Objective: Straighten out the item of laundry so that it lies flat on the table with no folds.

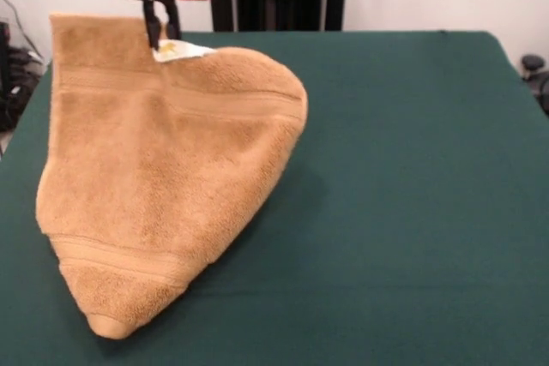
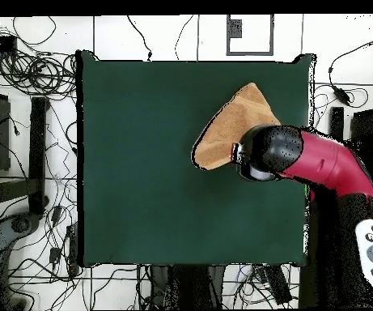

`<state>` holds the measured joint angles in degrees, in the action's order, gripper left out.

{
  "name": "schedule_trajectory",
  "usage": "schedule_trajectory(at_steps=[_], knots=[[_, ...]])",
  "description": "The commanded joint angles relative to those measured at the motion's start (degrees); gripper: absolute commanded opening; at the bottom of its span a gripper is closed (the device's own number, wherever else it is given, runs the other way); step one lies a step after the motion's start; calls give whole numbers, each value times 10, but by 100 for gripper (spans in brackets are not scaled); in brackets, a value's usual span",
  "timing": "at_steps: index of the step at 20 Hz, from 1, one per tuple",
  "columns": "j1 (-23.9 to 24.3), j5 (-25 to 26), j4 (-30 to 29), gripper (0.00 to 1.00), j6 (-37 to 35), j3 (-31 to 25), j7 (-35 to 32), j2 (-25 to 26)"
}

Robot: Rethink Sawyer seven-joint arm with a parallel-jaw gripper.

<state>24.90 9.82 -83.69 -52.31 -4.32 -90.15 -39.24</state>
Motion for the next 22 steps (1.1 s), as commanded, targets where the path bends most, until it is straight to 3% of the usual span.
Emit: schedule_trajectory(at_steps=[1, 11, 22], knots=[[-5, 17, -89, 0, -43, -3, -17, -2], [-27, 25, -122, 0, -20, 20, -54, -17], [-77, -6, -138, 0, -88, 72, -122, -35]])
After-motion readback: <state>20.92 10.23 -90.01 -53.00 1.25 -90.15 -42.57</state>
